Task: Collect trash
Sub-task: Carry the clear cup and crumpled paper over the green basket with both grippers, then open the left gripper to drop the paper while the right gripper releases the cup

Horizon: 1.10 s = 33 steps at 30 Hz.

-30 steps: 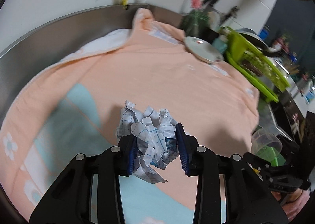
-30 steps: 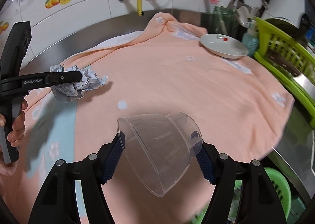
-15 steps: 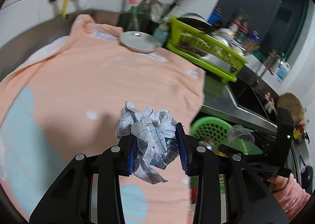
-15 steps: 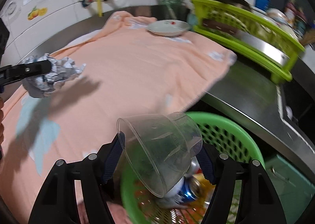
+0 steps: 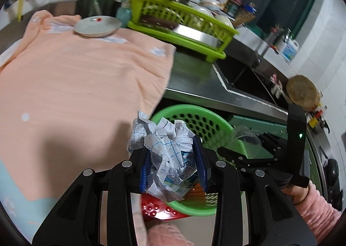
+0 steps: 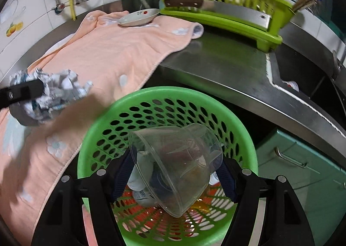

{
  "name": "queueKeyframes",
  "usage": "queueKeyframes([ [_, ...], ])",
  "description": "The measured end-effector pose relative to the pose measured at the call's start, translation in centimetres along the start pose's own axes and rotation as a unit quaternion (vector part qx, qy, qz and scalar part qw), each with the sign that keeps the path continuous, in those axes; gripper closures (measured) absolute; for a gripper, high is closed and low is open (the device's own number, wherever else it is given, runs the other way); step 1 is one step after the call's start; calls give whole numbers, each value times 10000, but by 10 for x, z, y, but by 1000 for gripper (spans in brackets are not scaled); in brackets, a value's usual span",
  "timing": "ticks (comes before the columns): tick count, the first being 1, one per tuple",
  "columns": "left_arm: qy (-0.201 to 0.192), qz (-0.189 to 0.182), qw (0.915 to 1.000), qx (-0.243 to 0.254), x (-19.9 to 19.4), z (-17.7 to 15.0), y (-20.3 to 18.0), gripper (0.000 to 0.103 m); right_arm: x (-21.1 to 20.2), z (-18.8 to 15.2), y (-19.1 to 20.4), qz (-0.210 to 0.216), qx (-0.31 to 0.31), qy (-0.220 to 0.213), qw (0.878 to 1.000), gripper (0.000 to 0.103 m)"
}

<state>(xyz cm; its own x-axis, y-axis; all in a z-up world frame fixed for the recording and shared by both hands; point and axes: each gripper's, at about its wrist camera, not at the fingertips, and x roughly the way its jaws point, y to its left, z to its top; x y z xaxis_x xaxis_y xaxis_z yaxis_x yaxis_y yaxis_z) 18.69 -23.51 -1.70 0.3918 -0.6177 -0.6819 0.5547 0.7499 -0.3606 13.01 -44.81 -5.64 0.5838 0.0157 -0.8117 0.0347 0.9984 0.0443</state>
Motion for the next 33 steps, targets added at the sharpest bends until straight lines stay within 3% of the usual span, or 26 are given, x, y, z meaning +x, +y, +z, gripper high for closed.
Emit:
queueKeyframes([
  [10, 395, -184, 9990, -42, 42, -15, -21, 67, -18, -3, -17, -56, 163, -213, 9996, 26],
  [16, 609, -171, 9980, -75, 60, -24, -28, 61, -31, -6, -27, -87, 253, -339, 9991, 25],
  [18, 646, -220, 9976, -100, 64, -26, -29, 54, -34, -8, -30, -89, 273, -356, 9990, 25],
  [23, 645, -303, 9974, -113, 65, -29, -34, 41, -38, -15, -31, -75, 301, -375, 9988, 24],
  [33, 499, -105, 9987, -7, 44, -33, -33, 39, -50, -22, -22, 24, 305, -469, 9984, 24],
])
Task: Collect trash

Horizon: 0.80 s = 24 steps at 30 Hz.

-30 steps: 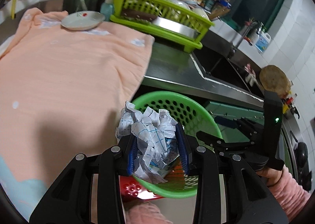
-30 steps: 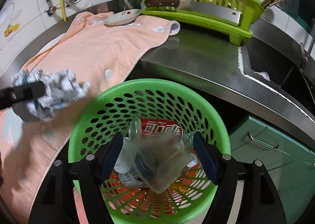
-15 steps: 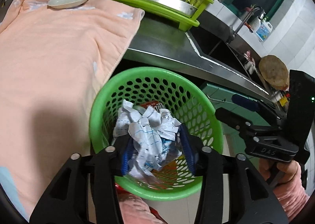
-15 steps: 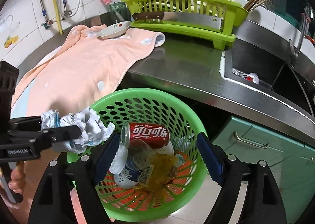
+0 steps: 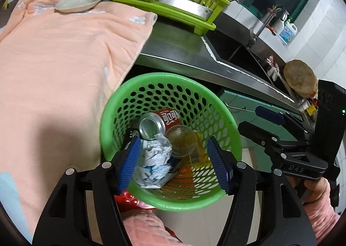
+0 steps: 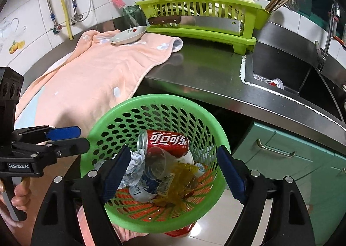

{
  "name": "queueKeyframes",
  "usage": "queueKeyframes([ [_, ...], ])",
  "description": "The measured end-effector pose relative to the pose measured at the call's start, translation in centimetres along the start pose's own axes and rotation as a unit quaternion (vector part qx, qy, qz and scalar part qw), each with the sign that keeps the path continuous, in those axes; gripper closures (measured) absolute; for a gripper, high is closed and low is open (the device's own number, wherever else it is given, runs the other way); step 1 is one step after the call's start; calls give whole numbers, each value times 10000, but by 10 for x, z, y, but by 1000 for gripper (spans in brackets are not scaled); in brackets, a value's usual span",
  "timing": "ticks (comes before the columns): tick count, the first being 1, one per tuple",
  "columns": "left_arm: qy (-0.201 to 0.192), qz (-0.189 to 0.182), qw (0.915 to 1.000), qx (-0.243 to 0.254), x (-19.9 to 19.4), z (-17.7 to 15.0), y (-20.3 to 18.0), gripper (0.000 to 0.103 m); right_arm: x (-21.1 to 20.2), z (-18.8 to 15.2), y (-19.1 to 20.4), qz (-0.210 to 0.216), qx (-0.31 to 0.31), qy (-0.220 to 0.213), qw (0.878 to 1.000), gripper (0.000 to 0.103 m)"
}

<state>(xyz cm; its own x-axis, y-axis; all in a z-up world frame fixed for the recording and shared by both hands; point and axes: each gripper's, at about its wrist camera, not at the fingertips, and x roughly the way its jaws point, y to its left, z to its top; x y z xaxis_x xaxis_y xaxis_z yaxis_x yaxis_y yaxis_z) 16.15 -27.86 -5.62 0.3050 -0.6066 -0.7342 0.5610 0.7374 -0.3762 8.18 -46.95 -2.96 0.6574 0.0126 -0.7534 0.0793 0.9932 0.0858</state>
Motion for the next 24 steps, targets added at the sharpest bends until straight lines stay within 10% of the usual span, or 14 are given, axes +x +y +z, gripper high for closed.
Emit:
queueKeyframes([
  [24, -999, 1721, 9800, 74, -128, -41, 39, 11, -30, -21, 83, 297, -283, -108, 9991, 14],
])
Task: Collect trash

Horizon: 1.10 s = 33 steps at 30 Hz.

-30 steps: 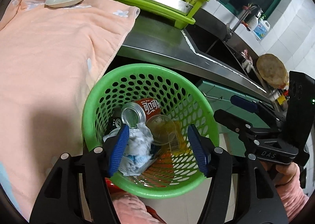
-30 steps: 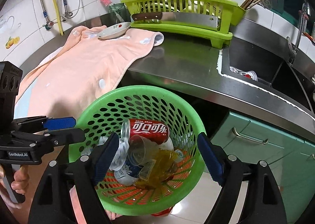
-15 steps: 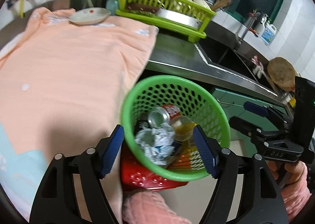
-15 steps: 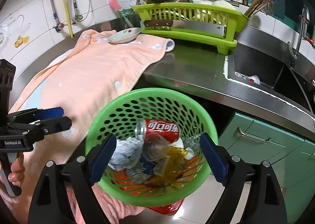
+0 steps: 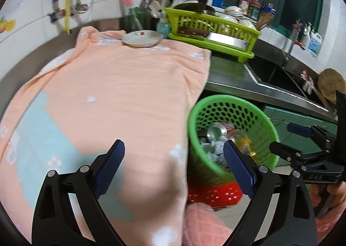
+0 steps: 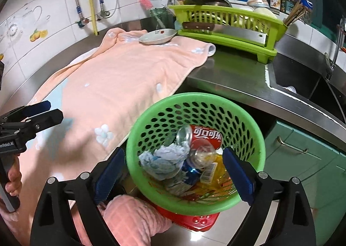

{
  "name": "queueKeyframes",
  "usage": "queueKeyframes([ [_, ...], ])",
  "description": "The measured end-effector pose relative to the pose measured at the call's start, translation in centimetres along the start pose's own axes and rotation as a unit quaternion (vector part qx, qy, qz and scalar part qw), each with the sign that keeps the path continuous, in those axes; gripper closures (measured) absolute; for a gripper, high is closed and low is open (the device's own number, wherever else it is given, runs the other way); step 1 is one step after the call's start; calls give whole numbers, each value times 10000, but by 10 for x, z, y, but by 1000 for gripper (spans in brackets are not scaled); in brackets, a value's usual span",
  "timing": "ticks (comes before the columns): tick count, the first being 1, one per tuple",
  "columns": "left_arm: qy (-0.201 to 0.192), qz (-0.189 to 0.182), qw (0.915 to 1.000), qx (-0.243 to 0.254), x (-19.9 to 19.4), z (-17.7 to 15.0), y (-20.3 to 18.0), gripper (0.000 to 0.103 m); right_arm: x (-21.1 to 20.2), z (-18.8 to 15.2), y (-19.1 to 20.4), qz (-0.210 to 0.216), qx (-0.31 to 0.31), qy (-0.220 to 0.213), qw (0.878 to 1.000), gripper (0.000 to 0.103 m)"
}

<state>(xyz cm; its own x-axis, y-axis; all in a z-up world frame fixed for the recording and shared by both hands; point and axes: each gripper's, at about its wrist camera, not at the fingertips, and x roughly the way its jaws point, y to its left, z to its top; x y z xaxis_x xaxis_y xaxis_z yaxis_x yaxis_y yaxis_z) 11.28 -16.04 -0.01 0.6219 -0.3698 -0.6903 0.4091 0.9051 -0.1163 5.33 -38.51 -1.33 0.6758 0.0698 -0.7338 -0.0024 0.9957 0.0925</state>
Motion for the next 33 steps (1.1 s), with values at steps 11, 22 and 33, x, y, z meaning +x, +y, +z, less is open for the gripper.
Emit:
queueKeyframes([
  [11, -287, 716, 9970, -8, -37, -15, 32, 5, -14, 0, 27, 198, -79, -99, 9997, 12],
  [22, -364, 892, 9953, -127, -58, -29, 46, 5, -24, -3, 46, 263, -117, -234, 9993, 11],
  [33, -385, 1105, 9928, -256, -66, -36, 56, 5, -29, -2, 54, 344, -128, -294, 9989, 10],
])
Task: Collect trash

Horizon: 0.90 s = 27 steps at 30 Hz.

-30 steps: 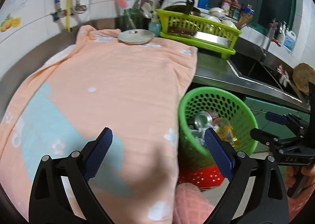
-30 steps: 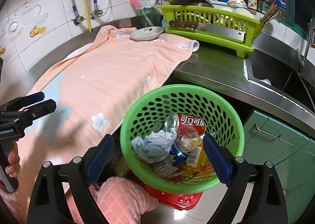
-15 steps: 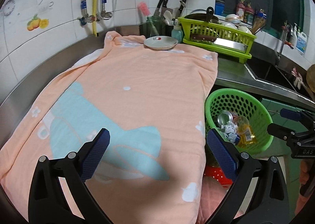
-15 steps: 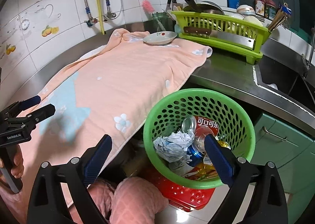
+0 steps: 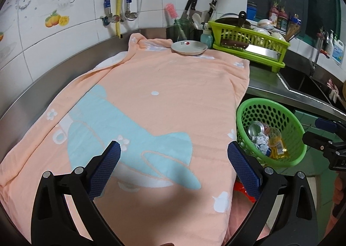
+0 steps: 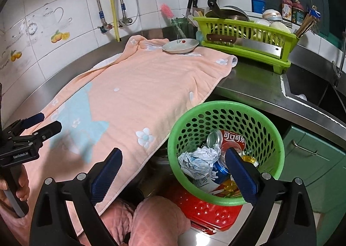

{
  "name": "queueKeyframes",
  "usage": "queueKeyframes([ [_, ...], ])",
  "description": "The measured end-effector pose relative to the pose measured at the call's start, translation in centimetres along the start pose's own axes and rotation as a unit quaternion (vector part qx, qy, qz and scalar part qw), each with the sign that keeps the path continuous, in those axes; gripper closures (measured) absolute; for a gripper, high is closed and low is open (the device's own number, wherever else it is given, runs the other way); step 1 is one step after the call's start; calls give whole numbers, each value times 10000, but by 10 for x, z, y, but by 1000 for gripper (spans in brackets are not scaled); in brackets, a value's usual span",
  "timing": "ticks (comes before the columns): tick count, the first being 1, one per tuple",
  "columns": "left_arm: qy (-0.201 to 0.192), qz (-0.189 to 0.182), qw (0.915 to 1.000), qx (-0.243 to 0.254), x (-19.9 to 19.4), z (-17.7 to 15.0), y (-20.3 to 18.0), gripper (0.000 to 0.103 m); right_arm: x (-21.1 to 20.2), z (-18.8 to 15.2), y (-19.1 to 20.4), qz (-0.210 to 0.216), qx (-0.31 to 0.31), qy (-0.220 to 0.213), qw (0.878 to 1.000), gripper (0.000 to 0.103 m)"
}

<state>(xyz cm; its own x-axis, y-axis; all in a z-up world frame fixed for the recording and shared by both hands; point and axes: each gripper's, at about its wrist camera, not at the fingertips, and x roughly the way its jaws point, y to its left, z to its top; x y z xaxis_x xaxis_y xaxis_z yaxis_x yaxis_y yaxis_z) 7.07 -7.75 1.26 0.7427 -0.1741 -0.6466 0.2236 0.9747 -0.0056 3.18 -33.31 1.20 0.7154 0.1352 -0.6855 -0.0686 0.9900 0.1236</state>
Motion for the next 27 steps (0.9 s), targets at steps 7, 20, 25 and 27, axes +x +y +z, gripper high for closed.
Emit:
queueKeyframes([
  [7, -47, 26, 10000, -42, -4, -1, 4, 5, 1, 1, 6, 30, -51, -13, 10000, 10],
  [20, -55, 77, 9999, -119, -5, -4, 8, 5, 2, 0, 9, 59, -78, 17, 10000, 10],
  [25, -75, 80, 9998, -155, -6, -4, 10, 5, 2, -1, 9, 47, -68, 20, 10000, 10],
  [27, -79, 100, 9998, -144, -6, -4, 9, 5, 2, 0, 8, 47, -57, 17, 10000, 10],
])
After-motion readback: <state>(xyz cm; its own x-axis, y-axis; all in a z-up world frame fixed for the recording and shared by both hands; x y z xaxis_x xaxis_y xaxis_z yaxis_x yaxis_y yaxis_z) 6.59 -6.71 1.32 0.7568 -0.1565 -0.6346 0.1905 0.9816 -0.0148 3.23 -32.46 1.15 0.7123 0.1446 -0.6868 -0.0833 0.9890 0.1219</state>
